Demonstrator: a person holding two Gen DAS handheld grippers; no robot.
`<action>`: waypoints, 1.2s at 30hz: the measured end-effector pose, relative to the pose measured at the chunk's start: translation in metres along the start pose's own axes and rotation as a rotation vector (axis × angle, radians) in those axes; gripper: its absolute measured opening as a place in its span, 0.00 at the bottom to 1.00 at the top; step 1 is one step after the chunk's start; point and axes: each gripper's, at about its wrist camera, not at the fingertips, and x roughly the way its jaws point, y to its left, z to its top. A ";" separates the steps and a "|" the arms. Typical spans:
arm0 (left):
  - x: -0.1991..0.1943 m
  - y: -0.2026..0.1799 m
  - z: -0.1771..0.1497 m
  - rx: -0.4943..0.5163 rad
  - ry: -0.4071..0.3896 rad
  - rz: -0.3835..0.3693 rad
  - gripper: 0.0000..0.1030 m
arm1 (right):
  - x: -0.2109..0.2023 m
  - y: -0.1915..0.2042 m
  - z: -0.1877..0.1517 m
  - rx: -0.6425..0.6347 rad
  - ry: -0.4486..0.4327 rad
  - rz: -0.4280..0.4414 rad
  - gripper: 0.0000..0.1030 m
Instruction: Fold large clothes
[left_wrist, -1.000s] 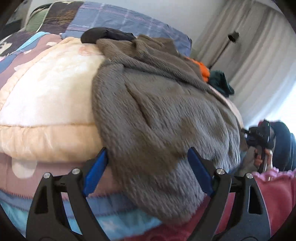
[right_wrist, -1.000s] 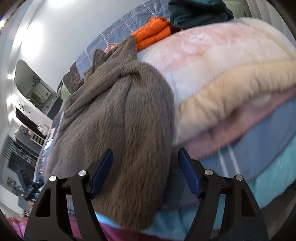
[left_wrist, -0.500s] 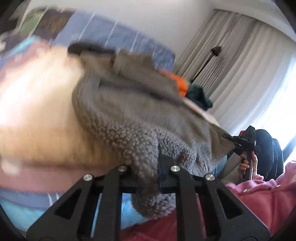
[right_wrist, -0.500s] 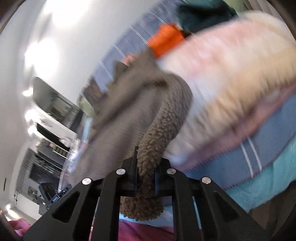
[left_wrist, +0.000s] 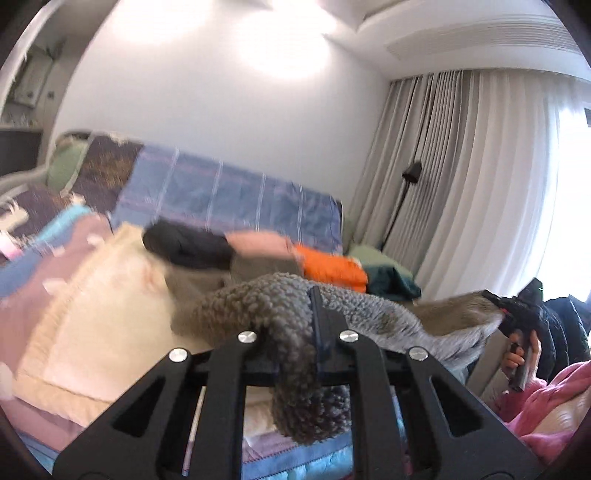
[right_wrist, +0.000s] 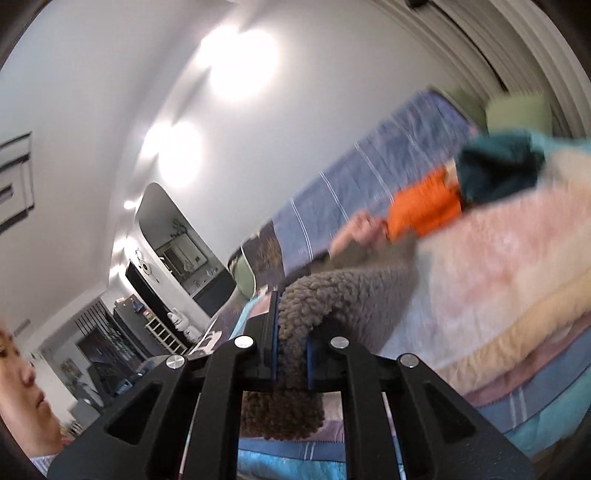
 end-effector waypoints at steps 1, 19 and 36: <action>-0.004 -0.006 0.005 0.016 -0.010 0.010 0.12 | -0.003 0.007 0.003 -0.032 -0.014 -0.008 0.10; 0.085 0.039 0.022 -0.064 0.076 0.126 0.14 | 0.102 -0.029 0.015 -0.072 0.001 -0.141 0.11; 0.286 0.139 0.030 -0.095 0.263 0.289 0.15 | 0.309 -0.145 0.048 -0.048 0.187 -0.361 0.11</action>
